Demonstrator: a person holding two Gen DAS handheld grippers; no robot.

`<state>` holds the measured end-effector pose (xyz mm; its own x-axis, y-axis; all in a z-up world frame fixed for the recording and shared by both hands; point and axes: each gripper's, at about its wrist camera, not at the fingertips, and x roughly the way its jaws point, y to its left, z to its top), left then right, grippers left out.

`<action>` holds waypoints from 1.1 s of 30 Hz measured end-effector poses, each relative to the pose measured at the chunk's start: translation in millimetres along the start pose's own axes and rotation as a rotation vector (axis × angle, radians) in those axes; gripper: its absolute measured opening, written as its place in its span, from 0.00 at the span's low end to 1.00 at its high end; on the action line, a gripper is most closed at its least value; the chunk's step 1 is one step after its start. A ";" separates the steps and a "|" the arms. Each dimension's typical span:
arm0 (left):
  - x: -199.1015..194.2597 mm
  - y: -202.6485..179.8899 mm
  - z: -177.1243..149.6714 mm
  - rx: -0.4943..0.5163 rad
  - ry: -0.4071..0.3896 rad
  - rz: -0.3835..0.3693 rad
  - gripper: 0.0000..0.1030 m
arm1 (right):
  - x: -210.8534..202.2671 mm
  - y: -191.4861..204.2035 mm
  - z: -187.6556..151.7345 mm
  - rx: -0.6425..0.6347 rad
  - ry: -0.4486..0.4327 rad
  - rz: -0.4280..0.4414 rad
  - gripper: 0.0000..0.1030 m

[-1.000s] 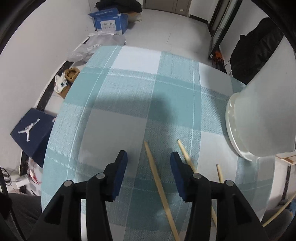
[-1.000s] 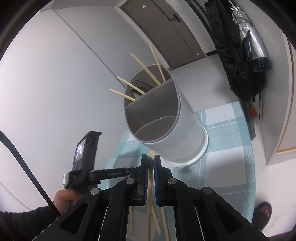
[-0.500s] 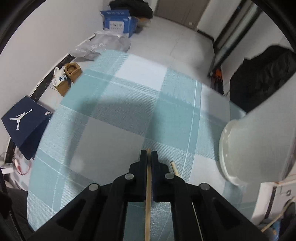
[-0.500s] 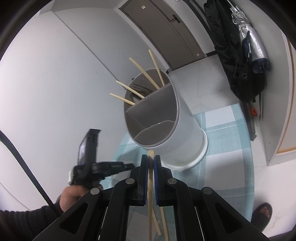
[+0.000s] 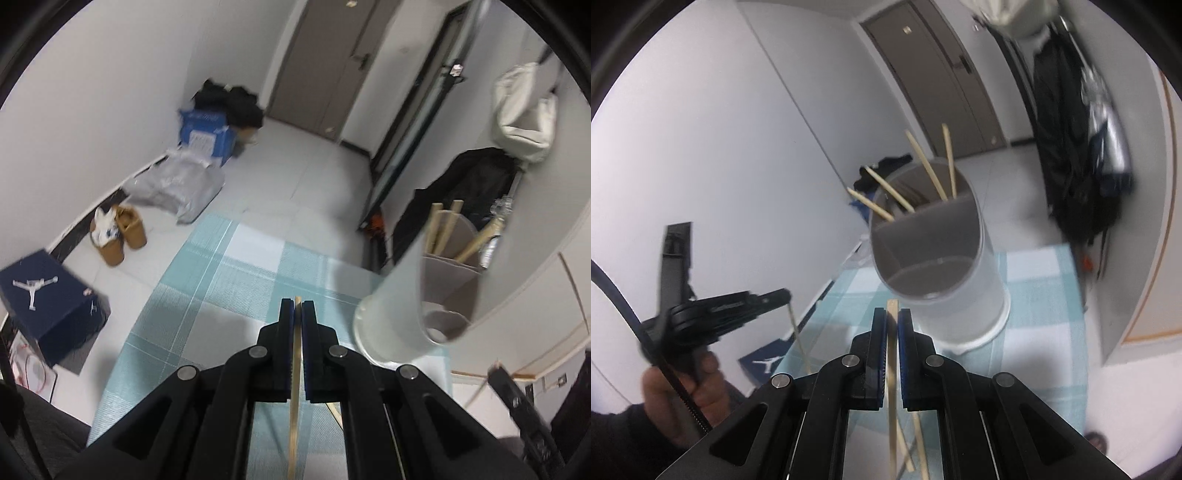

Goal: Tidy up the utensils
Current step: 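Lift the held chopsticks with both tools up over the white holder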

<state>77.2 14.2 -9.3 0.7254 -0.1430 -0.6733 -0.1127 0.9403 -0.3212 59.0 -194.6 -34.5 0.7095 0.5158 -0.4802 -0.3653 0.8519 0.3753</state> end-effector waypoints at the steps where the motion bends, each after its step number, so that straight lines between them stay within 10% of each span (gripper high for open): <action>1: -4.0 -0.7 -0.5 0.007 -0.008 -0.009 0.00 | -3.7 3.7 1.5 -0.012 -0.014 -0.005 0.05; 33: -68.2 -44.2 0.2 0.220 -0.066 -0.162 0.00 | -38.9 31.9 16.9 -0.070 -0.106 -0.106 0.05</action>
<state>32.9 -17.5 50.9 0.7656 -0.2836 -0.5775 0.1536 0.9522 -0.2640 29.8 -189.0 9.6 0.8041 0.4138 -0.4267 -0.3237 0.9070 0.2695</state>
